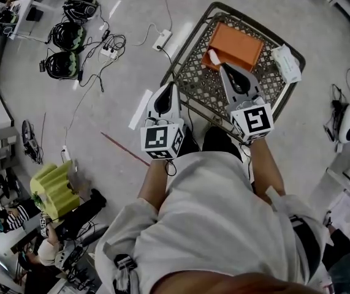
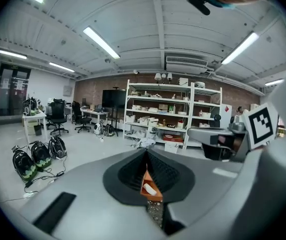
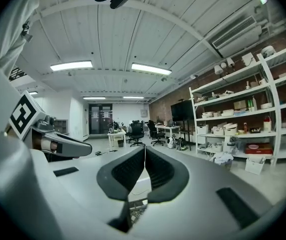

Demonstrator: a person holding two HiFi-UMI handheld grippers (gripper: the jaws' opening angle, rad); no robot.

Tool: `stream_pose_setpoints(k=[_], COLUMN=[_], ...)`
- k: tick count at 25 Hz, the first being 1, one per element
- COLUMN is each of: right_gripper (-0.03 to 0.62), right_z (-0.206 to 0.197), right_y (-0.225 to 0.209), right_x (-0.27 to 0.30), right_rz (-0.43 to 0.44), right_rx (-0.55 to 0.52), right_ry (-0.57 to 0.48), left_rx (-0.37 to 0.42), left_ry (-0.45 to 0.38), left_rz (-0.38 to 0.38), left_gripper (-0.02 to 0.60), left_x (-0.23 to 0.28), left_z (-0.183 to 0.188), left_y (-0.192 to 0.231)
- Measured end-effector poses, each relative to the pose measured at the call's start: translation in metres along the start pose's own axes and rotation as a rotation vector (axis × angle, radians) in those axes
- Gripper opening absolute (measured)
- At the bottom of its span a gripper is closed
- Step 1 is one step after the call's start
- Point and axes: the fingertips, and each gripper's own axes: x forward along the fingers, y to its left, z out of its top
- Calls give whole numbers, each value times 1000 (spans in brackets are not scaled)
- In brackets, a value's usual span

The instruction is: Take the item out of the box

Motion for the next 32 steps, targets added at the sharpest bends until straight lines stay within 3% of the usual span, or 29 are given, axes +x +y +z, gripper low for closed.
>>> stream_pose_setpoints(k=[6,12,17,22,32], right_gripper=[5,5,5,5,5], right_z=[-15,-29,-56,-60,-100], right_y=[-3,-3,4,9,2], right_x=[30,70,89,112,91], right_rz=[-58,-162,-305,-373,-492], right_rx=[2,-4,7,-10,24], right_ry=[58,121,200,252,389], left_rx=[-6,-4,2,11,54], left_ry=[43,79,115,125,242], left_rz=[-64,-204,-380,-446,-619], left_gripper=[9,9,9,9,9], left_x=[26,66,97,135,161], left_z=[-9,-10,-22,-18,-68], left_y=[28,61,88,120,92])
